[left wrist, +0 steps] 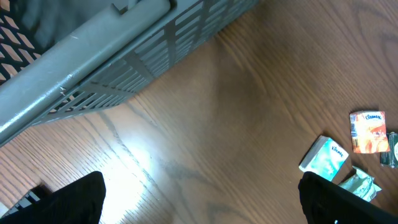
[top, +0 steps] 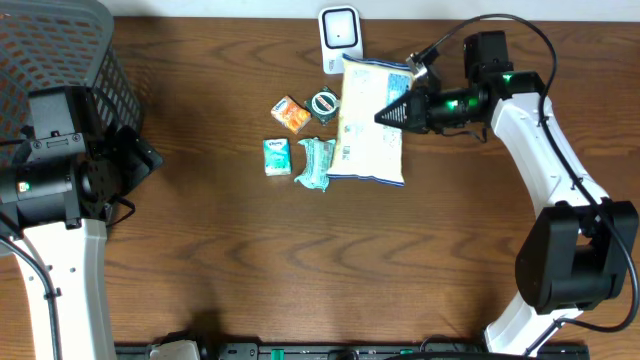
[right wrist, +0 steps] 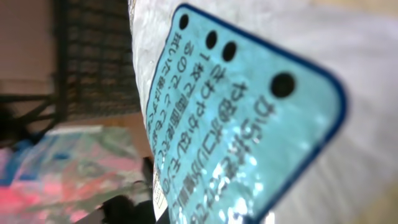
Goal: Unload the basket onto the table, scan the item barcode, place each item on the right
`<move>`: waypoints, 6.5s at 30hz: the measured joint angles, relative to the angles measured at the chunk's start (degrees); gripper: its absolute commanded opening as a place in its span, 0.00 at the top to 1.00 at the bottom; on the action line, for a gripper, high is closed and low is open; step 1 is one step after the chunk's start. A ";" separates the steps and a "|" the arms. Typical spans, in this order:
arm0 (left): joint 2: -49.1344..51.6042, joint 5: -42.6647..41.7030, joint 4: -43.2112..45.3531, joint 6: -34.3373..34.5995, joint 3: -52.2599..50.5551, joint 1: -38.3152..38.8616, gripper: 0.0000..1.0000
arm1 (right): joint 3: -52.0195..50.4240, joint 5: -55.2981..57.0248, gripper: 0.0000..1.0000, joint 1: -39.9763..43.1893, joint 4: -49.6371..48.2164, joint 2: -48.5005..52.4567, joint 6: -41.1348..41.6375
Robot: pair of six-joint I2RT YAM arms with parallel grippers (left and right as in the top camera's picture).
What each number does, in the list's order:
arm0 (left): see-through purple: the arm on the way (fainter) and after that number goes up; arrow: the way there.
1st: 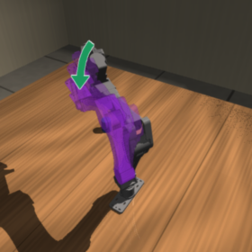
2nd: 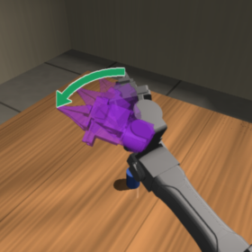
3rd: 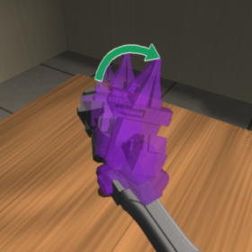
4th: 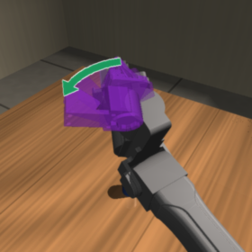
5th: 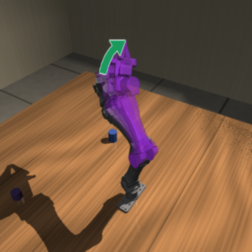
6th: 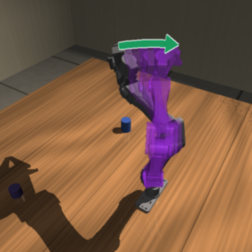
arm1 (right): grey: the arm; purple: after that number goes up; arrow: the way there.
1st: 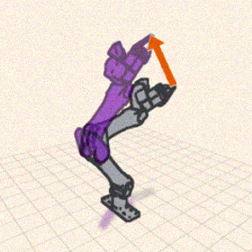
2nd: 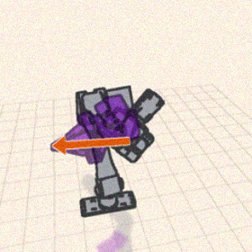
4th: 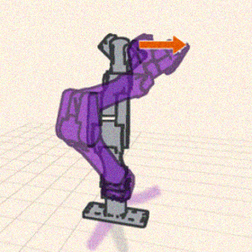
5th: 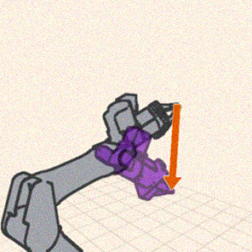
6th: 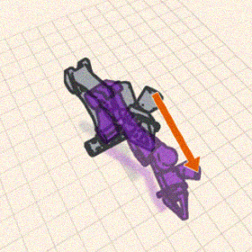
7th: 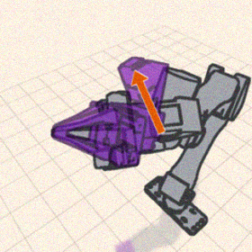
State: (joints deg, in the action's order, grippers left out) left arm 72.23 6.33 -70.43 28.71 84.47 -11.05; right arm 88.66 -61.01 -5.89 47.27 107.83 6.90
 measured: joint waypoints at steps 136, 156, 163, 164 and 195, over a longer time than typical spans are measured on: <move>0.00 0.00 -0.02 0.00 0.00 0.00 0.03 | -28.68 9.55 0.99 0.96 -27.78 -1.14 7.80; 0.00 0.02 0.00 0.02 0.00 0.00 0.02 | -23.96 -13.77 0.99 3.08 -44.39 -18.82 8.98; 0.00 0.00 0.00 0.02 0.00 0.00 0.02 | -23.78 -6.88 0.99 -0.79 -44.57 -24.15 1.90; 0.00 0.00 0.00 0.02 0.00 0.00 0.02 | -23.78 -5.97 0.99 -1.14 -44.52 -24.17 1.09; 0.00 0.00 0.00 0.02 0.00 0.00 0.02 | -23.78 7.10 0.99 -3.72 -36.59 -24.13 -2.73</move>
State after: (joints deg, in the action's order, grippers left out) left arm 72.23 6.33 -70.43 28.73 84.47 -11.05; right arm 64.88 -53.91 -9.61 10.68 83.70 4.16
